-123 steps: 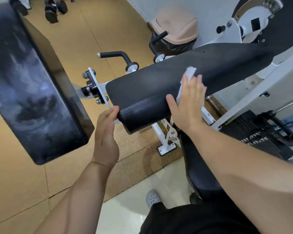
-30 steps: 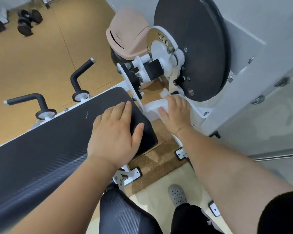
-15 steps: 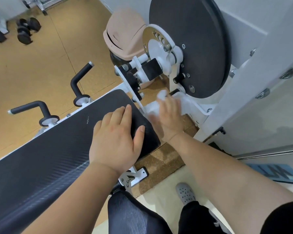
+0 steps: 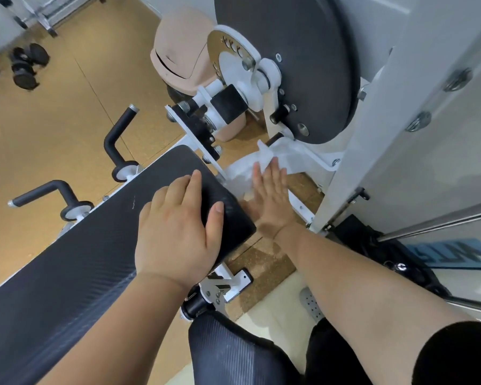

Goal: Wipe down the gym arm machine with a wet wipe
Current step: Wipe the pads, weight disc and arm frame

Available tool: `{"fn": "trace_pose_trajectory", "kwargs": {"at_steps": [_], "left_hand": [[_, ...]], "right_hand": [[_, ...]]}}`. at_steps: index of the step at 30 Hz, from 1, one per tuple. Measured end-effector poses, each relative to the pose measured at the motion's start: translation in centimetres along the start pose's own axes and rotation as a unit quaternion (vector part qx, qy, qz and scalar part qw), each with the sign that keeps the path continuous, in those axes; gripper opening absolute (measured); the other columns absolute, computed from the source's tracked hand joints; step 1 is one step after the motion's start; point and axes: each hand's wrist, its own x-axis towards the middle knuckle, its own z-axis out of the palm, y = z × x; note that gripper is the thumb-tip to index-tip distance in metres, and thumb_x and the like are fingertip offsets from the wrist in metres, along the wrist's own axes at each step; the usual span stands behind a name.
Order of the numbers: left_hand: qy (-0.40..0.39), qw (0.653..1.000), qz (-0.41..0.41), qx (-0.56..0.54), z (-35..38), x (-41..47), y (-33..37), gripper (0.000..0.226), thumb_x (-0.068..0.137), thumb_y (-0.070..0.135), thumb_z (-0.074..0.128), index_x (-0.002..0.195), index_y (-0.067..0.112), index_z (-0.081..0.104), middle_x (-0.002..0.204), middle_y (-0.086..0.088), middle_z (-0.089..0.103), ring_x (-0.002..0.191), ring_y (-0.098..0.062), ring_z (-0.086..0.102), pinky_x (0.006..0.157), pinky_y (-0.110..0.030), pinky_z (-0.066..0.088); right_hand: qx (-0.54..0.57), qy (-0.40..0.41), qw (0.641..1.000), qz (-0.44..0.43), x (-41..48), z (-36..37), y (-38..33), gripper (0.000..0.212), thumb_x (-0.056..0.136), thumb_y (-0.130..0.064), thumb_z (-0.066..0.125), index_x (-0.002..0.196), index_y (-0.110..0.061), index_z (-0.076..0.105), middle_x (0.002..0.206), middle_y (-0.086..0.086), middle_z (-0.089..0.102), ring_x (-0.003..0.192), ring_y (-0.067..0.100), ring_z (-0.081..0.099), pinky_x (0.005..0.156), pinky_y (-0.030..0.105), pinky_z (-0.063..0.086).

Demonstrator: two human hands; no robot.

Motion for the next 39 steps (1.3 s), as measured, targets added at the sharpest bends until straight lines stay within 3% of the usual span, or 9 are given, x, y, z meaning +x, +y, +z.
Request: {"fn": "trace_pose_trajectory", "kwargs": {"at_steps": [4, 10, 13, 17, 20, 23, 28, 34, 39], "left_hand": [[0.002, 1.0, 0.001, 0.0, 0.0, 0.0, 0.0, 0.069, 0.099, 0.055, 0.022, 0.152, 0.014, 0.04, 0.146, -0.007, 0.051, 0.13, -0.031, 0.045, 0.102, -0.047, 0.039], [0.001, 1.0, 0.005, -0.005, 0.0, 0.0, 0.0, 0.069, 0.1, 0.054, 0.021, 0.152, 0.014, 0.041, 0.146, -0.007, 0.051, 0.13, -0.031, 0.046, 0.103, -0.047, 0.04], [0.009, 1.0, 0.006, -0.009, 0.1, -0.1, -0.1, 0.067, 0.1, 0.053, 0.023, 0.151, 0.014, 0.043, 0.144, -0.007, 0.053, 0.127, -0.031, 0.048, 0.101, -0.048, 0.041], [0.012, 1.0, 0.008, -0.009, 0.1, 0.0, -0.1, 0.064, 0.1, 0.052, 0.024, 0.147, 0.016, 0.048, 0.139, -0.006, 0.056, 0.122, -0.032, 0.051, 0.096, -0.048, 0.043], [0.014, 1.0, 0.007, -0.009, 0.1, 0.0, 0.0, 0.063, 0.1, 0.052, 0.025, 0.144, 0.016, 0.051, 0.136, -0.006, 0.058, 0.121, -0.033, 0.052, 0.094, -0.048, 0.043], [0.014, 1.0, 0.006, -0.01, 0.0, -0.1, -0.1, 0.062, 0.1, 0.052, 0.025, 0.143, 0.017, 0.053, 0.135, -0.005, 0.059, 0.121, -0.032, 0.053, 0.095, -0.048, 0.043], [0.021, 1.0, 0.006, -0.014, 0.1, -0.1, -0.2, 0.061, 0.1, 0.052, 0.027, 0.141, 0.017, 0.055, 0.132, -0.005, 0.059, 0.118, -0.033, 0.054, 0.094, -0.048, 0.044], [0.021, 1.0, 0.005, -0.016, 0.2, -0.1, -0.2, 0.061, 0.099, 0.052, 0.026, 0.141, 0.017, 0.054, 0.131, -0.005, 0.06, 0.117, -0.032, 0.054, 0.093, -0.048, 0.043], [0.023, 1.0, 0.004, -0.016, 0.2, -0.1, -0.1, 0.061, 0.1, 0.052, 0.026, 0.14, 0.017, 0.055, 0.13, -0.004, 0.06, 0.117, -0.031, 0.054, 0.094, -0.047, 0.043]], "right_hand": [[0.144, 0.032, 0.973, 0.177, 1.5, -2.3, 1.8, 0.091, 0.104, -0.057, 0.038, 0.161, -0.008, -0.014, 0.168, 0.027, -0.013, 0.155, 0.035, -0.019, 0.127, 0.055, -0.003], [-0.033, -0.011, 0.984, -0.172, 2.1, -2.5, -1.1, 0.101, 0.09, -0.068, 0.036, 0.161, -0.022, -0.02, 0.166, 0.009, 0.006, 0.157, 0.028, -0.003, 0.126, 0.053, -0.01], [-0.022, 0.003, 0.996, -0.092, 3.7, -4.9, 2.2, 0.082, 0.099, -0.071, 0.015, 0.16, -0.016, 0.019, 0.154, 0.013, 0.035, 0.149, 0.031, 0.026, 0.128, 0.05, -0.001], [0.048, 0.065, 0.995, 0.066, 4.0, -4.6, 2.3, 0.069, 0.097, -0.064, 0.037, 0.14, -0.01, 0.046, 0.139, 0.013, 0.048, 0.14, 0.036, 0.037, 0.129, 0.049, 0.006], [-0.027, 0.017, 0.998, -0.053, 3.0, -4.2, -0.8, 0.076, 0.097, -0.061, 0.026, 0.154, -0.011, 0.03, 0.152, 0.015, 0.038, 0.15, 0.032, 0.023, 0.128, 0.045, -0.006], [-0.04, -0.04, 0.988, -0.144, 3.5, -5.8, 1.0, 0.084, 0.097, -0.073, 0.017, 0.156, -0.014, 0.029, 0.152, 0.013, 0.04, 0.147, 0.031, 0.03, 0.127, 0.049, 0.013], [0.05, 0.018, 0.996, 0.078, 4.3, -6.3, 1.7, 0.079, 0.093, -0.071, 0.031, 0.14, -0.01, 0.049, 0.147, 0.013, 0.047, 0.141, 0.034, 0.038, 0.123, 0.049, 0.023], [0.008, -0.028, 0.984, -0.178, 3.6, -5.6, -0.6, 0.061, 0.104, -0.057, 0.028, 0.146, -0.015, 0.045, 0.145, 0.009, 0.051, 0.14, 0.03, 0.043, 0.126, 0.047, 0.018], [0.046, 0.027, 0.997, 0.059, 5.1, -6.7, 3.1, 0.067, 0.097, -0.059, 0.027, 0.134, -0.012, 0.058, 0.134, 0.009, 0.06, 0.129, 0.032, 0.05, 0.114, 0.047, 0.035]]}}
